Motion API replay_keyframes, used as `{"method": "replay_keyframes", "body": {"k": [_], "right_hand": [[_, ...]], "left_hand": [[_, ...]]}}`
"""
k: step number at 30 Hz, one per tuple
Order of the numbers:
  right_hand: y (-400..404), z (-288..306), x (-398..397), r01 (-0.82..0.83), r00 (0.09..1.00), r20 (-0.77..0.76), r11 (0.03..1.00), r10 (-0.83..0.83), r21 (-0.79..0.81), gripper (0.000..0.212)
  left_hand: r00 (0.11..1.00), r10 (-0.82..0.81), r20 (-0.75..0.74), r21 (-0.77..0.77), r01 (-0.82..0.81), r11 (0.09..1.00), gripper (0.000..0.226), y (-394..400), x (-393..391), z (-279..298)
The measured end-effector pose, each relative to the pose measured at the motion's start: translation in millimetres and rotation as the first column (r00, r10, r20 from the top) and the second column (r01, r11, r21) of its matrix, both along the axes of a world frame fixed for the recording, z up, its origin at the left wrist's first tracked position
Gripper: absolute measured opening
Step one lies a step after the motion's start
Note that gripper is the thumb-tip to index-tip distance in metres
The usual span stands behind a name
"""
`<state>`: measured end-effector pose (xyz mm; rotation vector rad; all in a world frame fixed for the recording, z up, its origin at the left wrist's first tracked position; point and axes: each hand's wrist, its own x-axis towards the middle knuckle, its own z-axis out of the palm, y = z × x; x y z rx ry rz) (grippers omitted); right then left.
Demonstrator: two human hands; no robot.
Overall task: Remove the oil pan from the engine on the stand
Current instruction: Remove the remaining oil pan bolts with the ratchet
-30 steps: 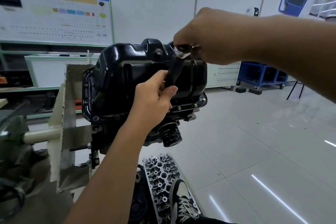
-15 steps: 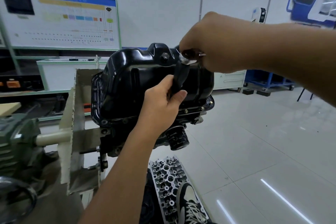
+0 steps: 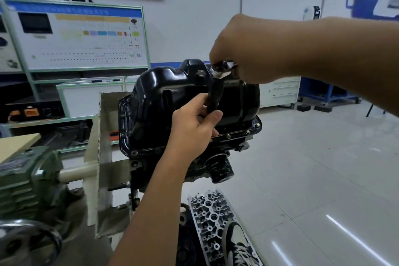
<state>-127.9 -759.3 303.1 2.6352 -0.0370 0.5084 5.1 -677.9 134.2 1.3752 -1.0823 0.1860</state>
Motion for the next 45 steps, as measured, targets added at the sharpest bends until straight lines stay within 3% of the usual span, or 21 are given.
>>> {"method": "replay_keyframes", "body": {"k": [3,5,6,9,12,15,17,19,21,23,25,28,30,32,33,34,36,38,40,43,45], "right_hand": [[10.5,6.1,-7.6,0.156,0.969,-0.239,0.901,-0.060,0.404,0.008],[8.4,6.6,-8.4,0.183,0.964,-0.258,0.878,-0.071,0.442,0.007],[5.0,5.8,-5.1,0.164,0.974,-0.203,0.925,-0.098,0.342,0.003],[1.5,-0.3,2.9,0.043,0.997,-0.060,0.994,-0.049,-0.096,0.029],[-2.8,-4.5,2.7,0.043,0.999,-0.025,0.996,-0.045,-0.079,0.031],[-6.6,-1.4,1.0,0.041,0.999,-0.014,0.950,-0.038,0.311,0.007],[0.0,3.6,-8.2,0.128,0.988,-0.150,0.728,-0.036,0.673,0.020],[1.3,6.5,-11.1,0.138,0.984,-0.175,0.646,-0.006,0.751,0.027],[-2.8,6.3,-8.3,0.126,0.990,-0.126,0.842,-0.070,0.525,0.019],[-4.0,6.1,-4.2,0.074,0.997,-0.035,0.993,-0.071,0.090,0.013],[-5.7,5.5,-0.9,-0.004,1.000,0.029,0.989,0.008,-0.147,0.011],[-5.8,3.3,-0.2,-0.057,0.996,0.052,0.981,0.067,-0.185,0.009],[-4.4,2.2,-2.9,-0.058,0.998,0.028,0.990,0.055,0.130,0.010],[1.3,1.8,-6.3,0.063,0.994,-0.107,0.794,0.002,0.605,0.020],[4.0,-0.3,-8.7,0.126,0.985,-0.172,0.701,-0.005,0.702,0.021],[2.2,-1.2,-8.4,0.142,0.981,-0.195,0.731,-0.013,0.667,0.017],[-2.0,-3.3,-4.2,0.067,0.991,-0.129,0.958,-0.032,0.278,0.008],[-5.8,-5.1,-0.8,-0.029,0.997,-0.074,0.995,0.022,-0.091,0.026],[-10.3,-6.0,-0.8,-0.026,0.998,-0.057,0.988,0.018,-0.154,0.032],[-11.8,-8.6,3.0,-0.047,0.999,0.017,0.994,0.046,0.103,0.012],[-3.6,-3.7,-0.8,0.005,0.999,-0.030,0.842,0.013,0.540,0.010]], "left_hand": [[0.999,0.041,-0.034,-0.037,-0.042,0.998,0.037,-2.6,1.8,0.9],[0.999,0.030,-0.044,-0.055,-0.033,0.998,0.035,-1.6,3.5,1.4],[0.999,0.010,-0.037,-0.054,-0.012,0.998,0.036,-0.7,3.2,1.4],[0.999,-0.043,0.011,-0.003,0.043,0.999,0.032,-3.6,-1.5,0.0],[0.999,0.023,0.041,0.024,-0.024,0.999,0.023,-10.3,-2.6,-2.4],[0.999,0.050,0.001,-0.021,-0.050,0.999,0.022,-12.4,1.3,-2.9],[0.998,0.066,-0.018,-0.039,-0.066,0.997,0.019,-13.7,1.5,-1.9],[0.997,0.072,-0.021,-0.041,-0.072,0.997,0.020,-12.2,2.2,-0.9],[1.000,0.024,0.003,-0.013,-0.024,1.000,0.030,-6.7,4.0,0.8],[0.999,-0.026,0.027,0.014,0.025,1.000,0.037,-1.5,5.4,2.2],[0.998,0.001,0.063,0.029,-0.003,1.000,0.038,-0.7,6.6,1.3],[0.994,0.059,0.097,0.016,-0.061,0.998,0.030,-3.6,8.8,-3.3],[0.991,0.093,0.091,-0.027,-0.091,0.995,0.035,-6.3,9.3,-5.6],[0.983,0.145,0.112,-0.073,-0.137,0.988,0.038,-9.4,8.1,-6.8],[0.977,0.167,0.134,-0.090,-0.156,0.984,0.037,-10.5,6.9,-7.2],[0.972,0.181,0.153,-0.104,-0.166,0.981,0.037,-11.0,5.4,-7.2],[0.966,0.190,0.176,-0.116,-0.171,0.978,0.037,-11.7,3.3,-7.2],[0.962,0.182,0.203,-0.078,-0.169,0.983,0.031,-12.8,1.0,-7.4],[0.962,0.179,0.206,-0.039,-0.175,0.984,0.031,-13.2,-0.8,-6.4],[0.961,0.210,0.181,-0.044,-0.205,0.978,0.030,-11.7,3.4,-6.4],[0.955,0.243,0.170,-0.067,-0.235,0.970,0.032,-10.3,4.0,-5.2]]}}
